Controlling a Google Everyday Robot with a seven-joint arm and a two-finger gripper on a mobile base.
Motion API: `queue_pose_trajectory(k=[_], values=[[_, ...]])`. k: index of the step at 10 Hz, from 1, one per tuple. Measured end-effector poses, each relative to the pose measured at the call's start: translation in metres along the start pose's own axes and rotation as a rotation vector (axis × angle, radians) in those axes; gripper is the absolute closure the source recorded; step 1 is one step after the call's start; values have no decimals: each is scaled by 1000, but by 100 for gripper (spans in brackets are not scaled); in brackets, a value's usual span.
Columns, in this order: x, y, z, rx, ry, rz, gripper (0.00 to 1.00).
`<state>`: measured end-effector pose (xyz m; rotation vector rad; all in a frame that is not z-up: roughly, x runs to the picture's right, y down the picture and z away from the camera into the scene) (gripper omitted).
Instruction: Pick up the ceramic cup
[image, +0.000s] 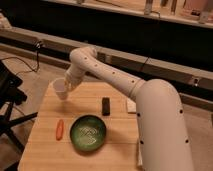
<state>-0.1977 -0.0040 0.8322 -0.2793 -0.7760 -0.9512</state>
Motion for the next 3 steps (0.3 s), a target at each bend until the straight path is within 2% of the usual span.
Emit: queue_pose_trajectory(k=[3], values=[[1, -2, -5, 2, -3, -2, 100]])
